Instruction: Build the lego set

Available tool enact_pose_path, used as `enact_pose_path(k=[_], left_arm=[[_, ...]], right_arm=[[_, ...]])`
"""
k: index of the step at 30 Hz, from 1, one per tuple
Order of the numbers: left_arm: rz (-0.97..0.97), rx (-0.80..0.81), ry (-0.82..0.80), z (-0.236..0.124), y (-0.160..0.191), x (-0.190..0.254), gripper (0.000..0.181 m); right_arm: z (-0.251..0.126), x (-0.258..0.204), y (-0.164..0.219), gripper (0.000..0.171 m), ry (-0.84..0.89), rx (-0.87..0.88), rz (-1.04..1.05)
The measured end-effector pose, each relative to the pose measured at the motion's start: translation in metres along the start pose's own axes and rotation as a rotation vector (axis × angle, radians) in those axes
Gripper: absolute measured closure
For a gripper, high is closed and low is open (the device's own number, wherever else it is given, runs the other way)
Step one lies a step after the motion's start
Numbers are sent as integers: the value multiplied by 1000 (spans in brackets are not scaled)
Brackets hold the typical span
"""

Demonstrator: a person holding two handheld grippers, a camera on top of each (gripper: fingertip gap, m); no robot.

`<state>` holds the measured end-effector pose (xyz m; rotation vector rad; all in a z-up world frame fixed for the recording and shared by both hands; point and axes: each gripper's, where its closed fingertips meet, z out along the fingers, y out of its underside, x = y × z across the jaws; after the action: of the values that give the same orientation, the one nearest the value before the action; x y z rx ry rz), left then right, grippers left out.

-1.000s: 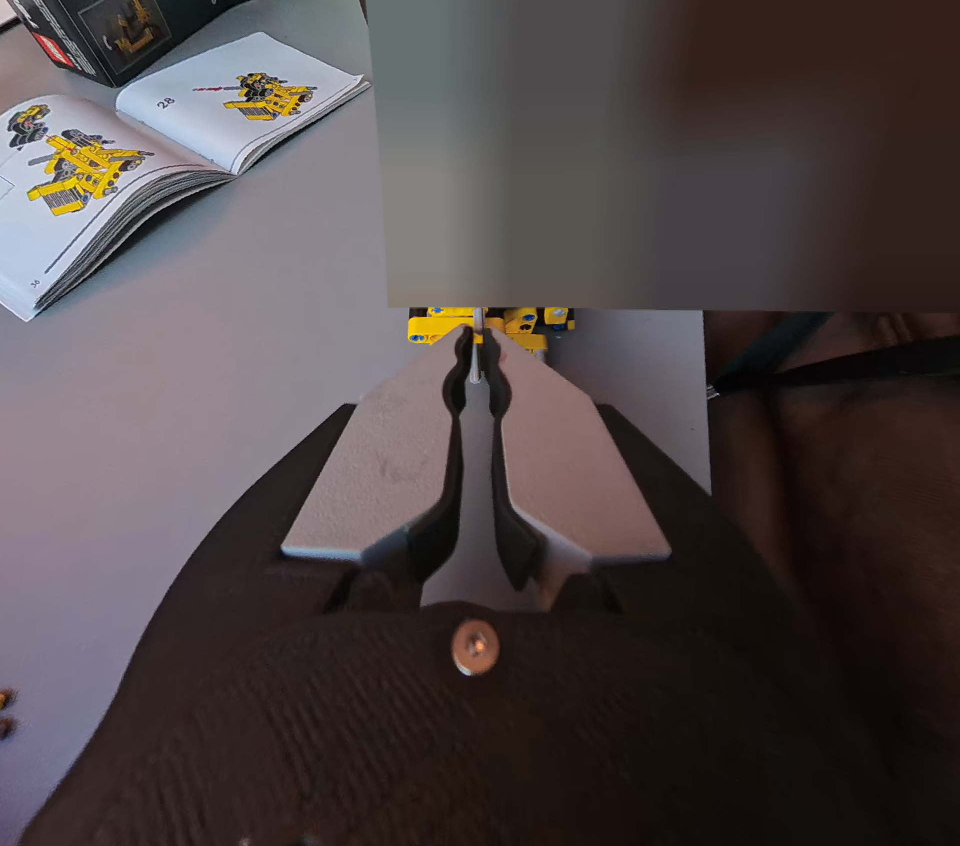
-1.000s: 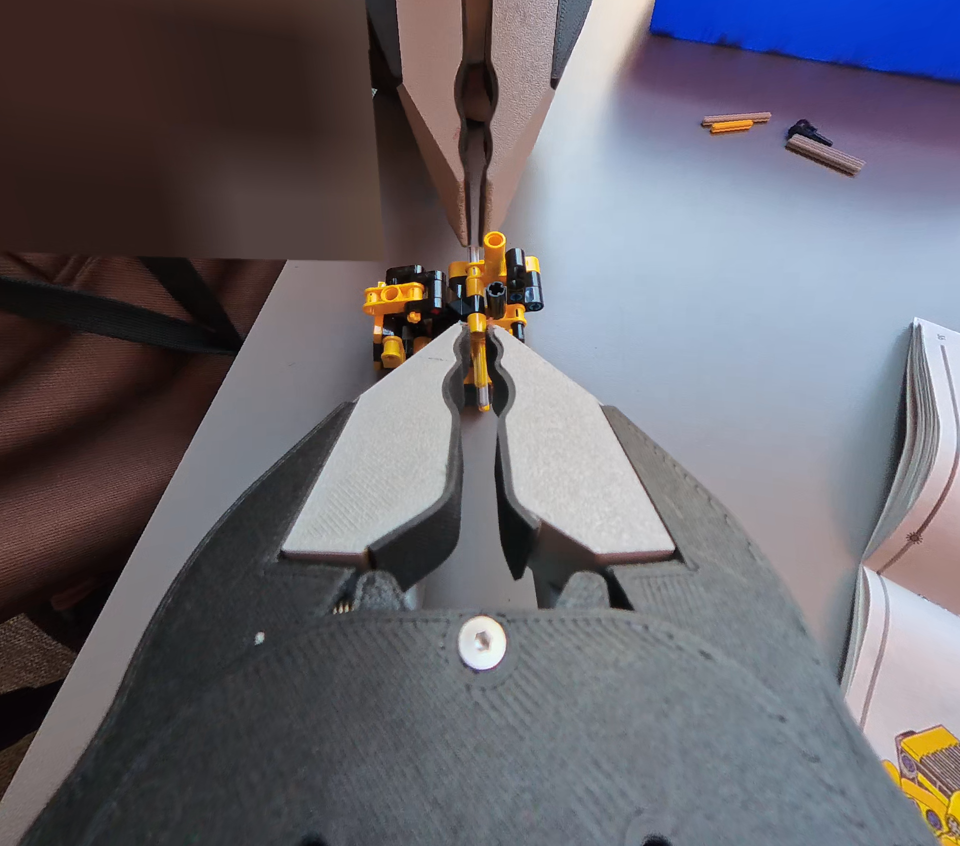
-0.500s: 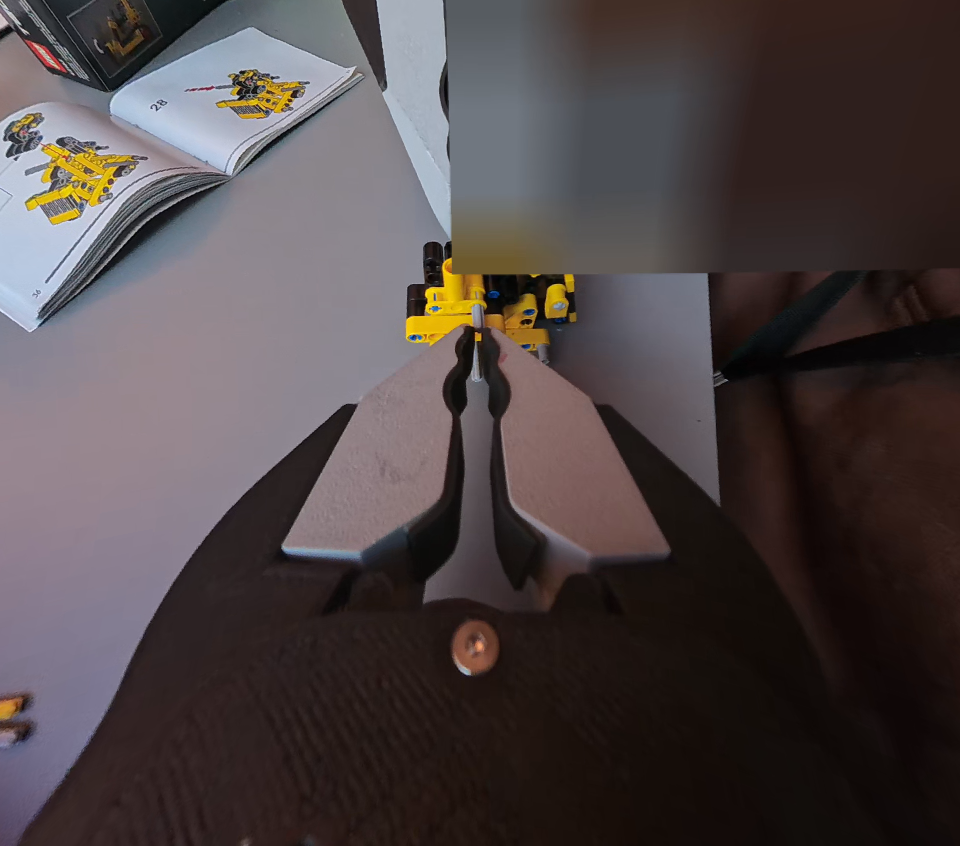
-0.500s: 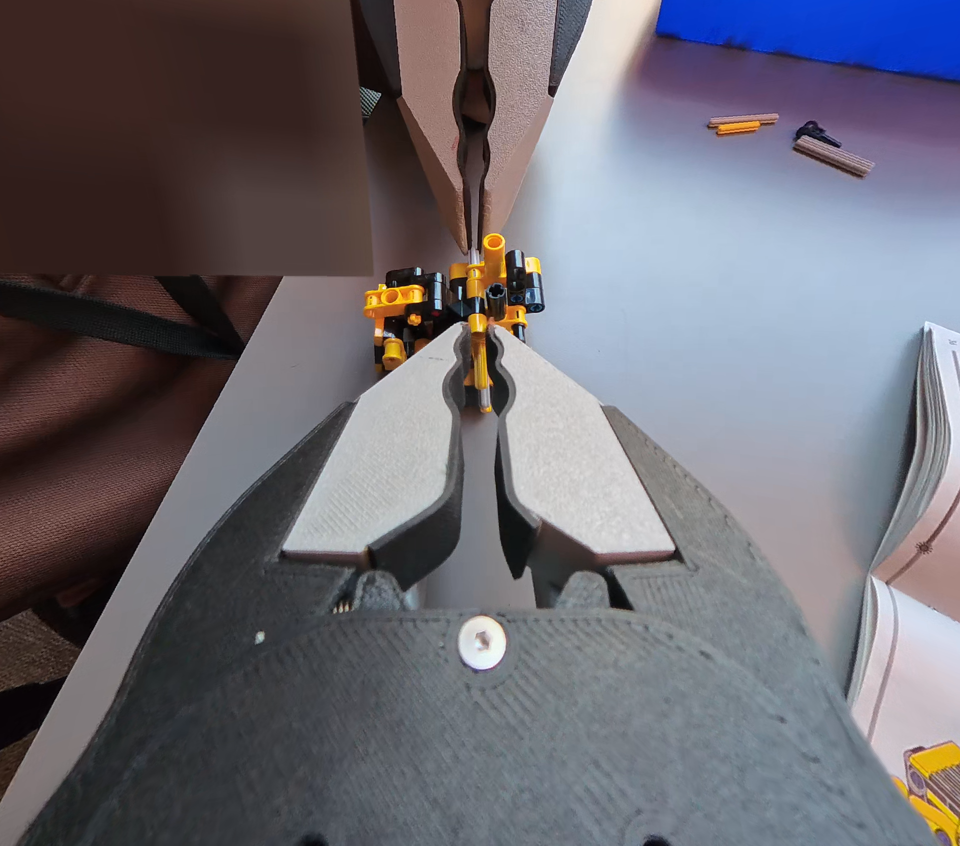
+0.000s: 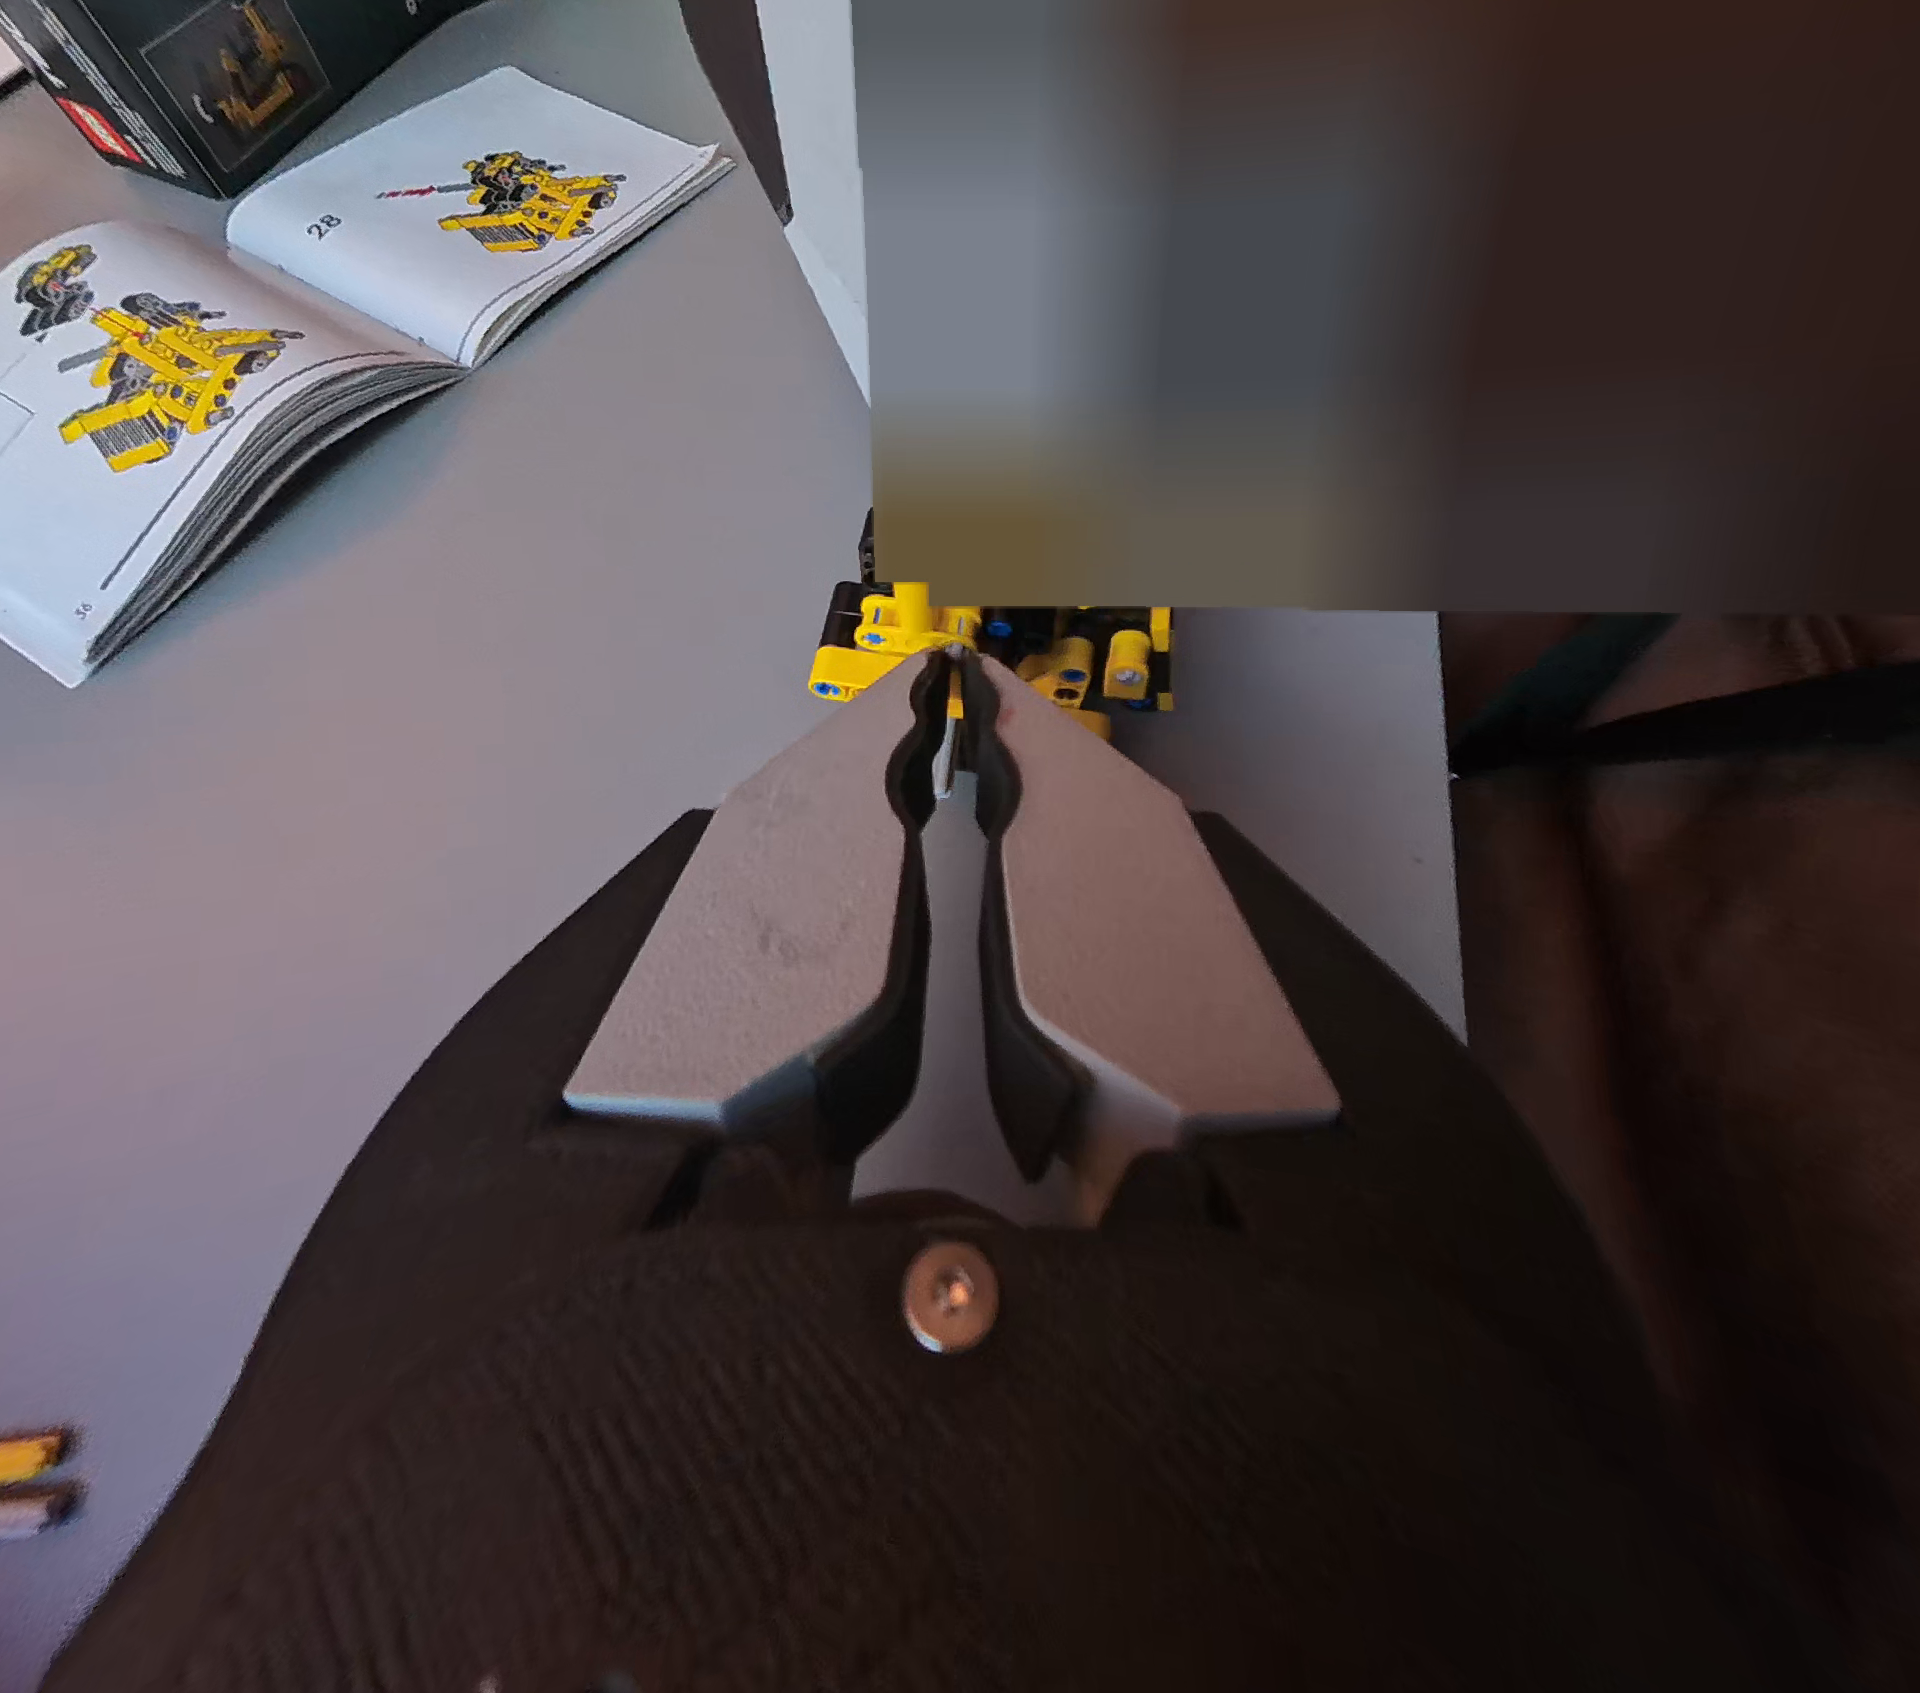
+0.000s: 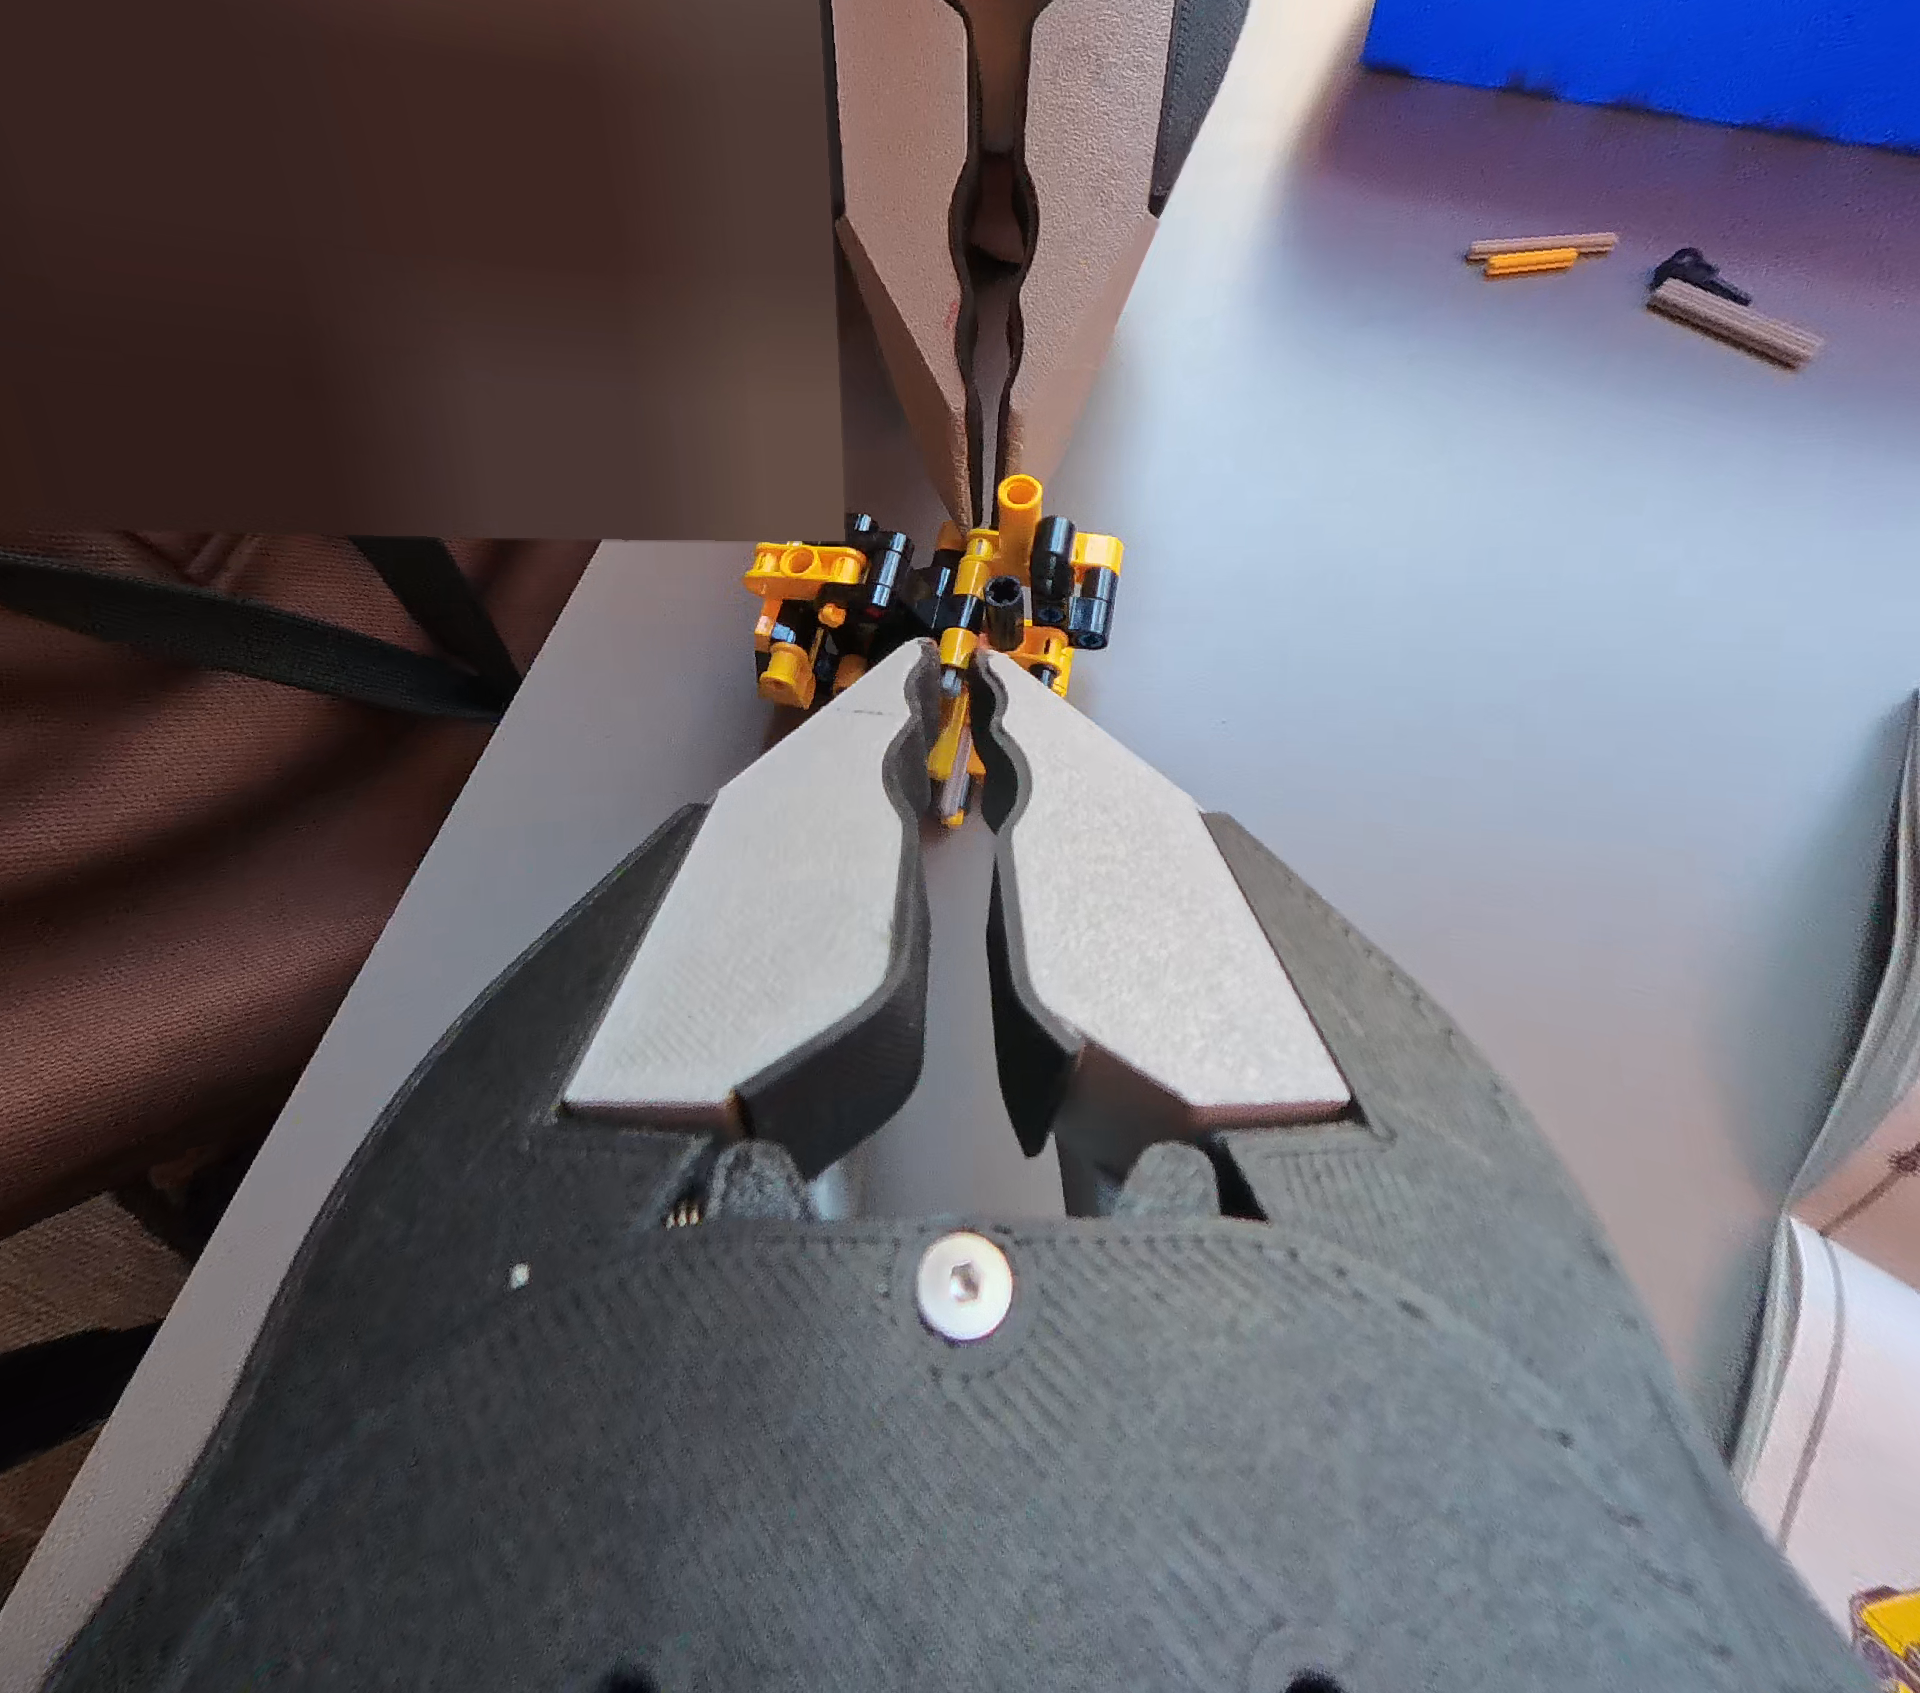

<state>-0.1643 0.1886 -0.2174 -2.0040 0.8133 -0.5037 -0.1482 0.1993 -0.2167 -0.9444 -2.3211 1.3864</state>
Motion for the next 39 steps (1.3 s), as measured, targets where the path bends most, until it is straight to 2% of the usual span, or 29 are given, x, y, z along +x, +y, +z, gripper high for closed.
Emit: enact_pose_path(k=[13,19,32,39], left_arm=[[-57,43,59,-3,-5,1,181],[-72,39,45,-5,-3,-3,173],[-72,12,59,-2,1,-2,173],[-97,102,74,-13,-8,-3,168]], right_arm=[[-15,2,-6,166,42,51,-20],[-10,4,6,171,51,-10,-18],[-5,3,2,171,40,1,-19],[-19,11,5,154,68,29,-3]])
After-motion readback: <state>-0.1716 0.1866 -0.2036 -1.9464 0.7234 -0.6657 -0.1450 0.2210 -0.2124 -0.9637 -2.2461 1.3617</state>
